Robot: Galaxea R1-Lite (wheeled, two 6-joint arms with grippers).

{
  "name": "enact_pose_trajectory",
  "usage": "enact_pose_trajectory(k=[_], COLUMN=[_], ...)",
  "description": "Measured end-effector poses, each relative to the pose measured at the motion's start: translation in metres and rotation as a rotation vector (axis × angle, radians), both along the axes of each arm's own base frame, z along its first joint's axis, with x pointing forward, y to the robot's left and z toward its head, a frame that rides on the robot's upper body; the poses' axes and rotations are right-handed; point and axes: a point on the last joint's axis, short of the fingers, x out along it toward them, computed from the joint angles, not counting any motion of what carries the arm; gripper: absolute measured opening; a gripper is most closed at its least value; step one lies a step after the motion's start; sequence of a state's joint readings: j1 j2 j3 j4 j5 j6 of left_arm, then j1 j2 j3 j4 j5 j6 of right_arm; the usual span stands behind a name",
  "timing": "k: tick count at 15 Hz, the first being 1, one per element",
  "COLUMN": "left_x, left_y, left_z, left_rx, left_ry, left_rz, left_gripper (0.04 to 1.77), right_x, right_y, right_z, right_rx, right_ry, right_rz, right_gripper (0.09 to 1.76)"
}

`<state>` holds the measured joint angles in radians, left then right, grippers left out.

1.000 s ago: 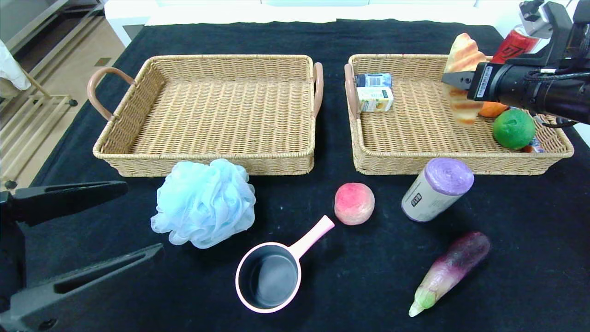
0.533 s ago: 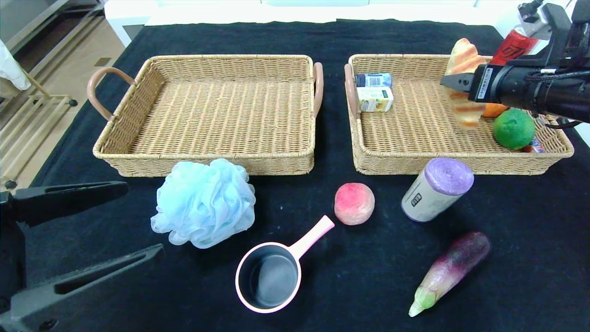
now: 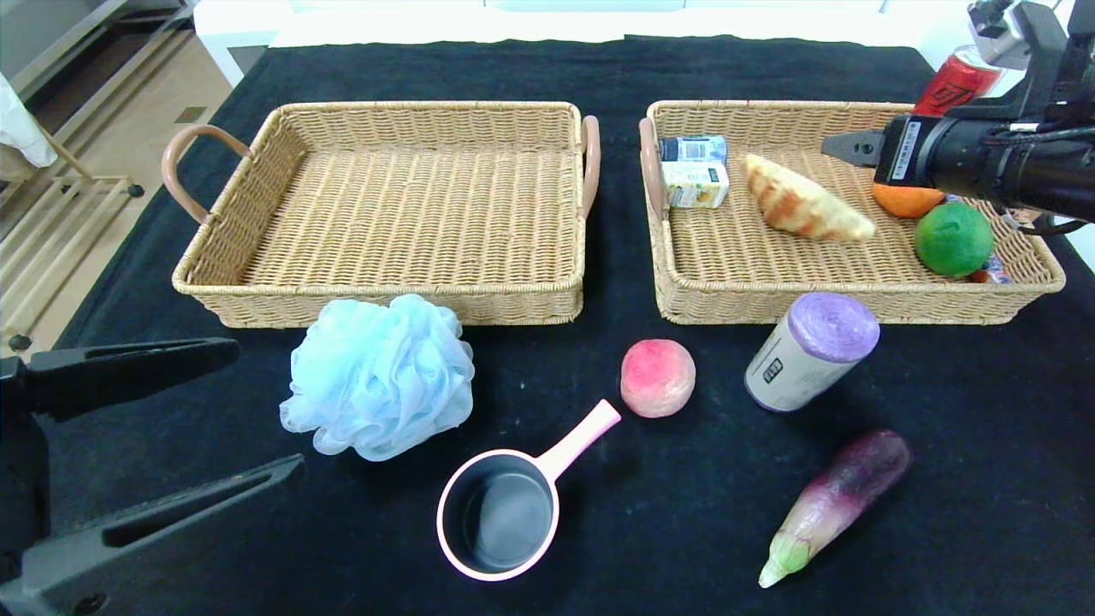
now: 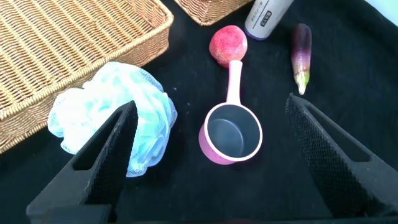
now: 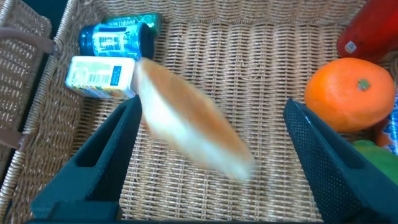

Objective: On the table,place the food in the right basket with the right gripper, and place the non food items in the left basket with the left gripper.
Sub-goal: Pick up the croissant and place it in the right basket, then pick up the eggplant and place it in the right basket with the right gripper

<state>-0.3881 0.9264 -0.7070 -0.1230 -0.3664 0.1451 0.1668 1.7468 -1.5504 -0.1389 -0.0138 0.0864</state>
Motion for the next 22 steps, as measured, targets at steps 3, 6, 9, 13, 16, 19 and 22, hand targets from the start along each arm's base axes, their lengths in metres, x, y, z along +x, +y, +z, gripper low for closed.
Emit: enact_pose_trajectory(k=[3,6,9,13,16,19,22], left_x=[0.0,0.0,0.0,0.0,0.0,0.0,0.0], left_y=[0.0,0.0,0.0,0.0,0.0,0.0,0.0], left_z=[0.0,0.0,0.0,0.0,-0.001,-0.001,-0.001], left_rx=[0.0,0.0,0.0,0.007,0.014,0.015,0.014], left_ry=[0.002,0.002,0.001,-0.004,-0.007,-0.007,-0.009], left_rz=[0.0,0.0,0.0,0.0,-0.002,-0.001,-0.002], left_gripper=[1.72,1.72,1.72,1.72,1.72,1.72,1.72], right_x=[-0.013,-0.041,-0.08,-0.124,-0.147,-0.161,-0.168], right_y=[-0.004,-0.007,-0.011,-0.01,-0.006,0.005,0.022], right_z=[-0.004,0.0,0.001,-0.011,-0.036,-0.053,-0.067], right_rx=[-0.029,0.066,0.171,0.295,0.328,0.378,0.428], right_ry=[0.134,0.252,0.42,0.557,0.648,0.717,0.788], right_rz=[-0.071,-0.199,-0.249,-0.282,-0.282,-0.262,-0.24], right_gripper=[1.68,1.69,1.7,1.7,1.7,1.7,1.7])
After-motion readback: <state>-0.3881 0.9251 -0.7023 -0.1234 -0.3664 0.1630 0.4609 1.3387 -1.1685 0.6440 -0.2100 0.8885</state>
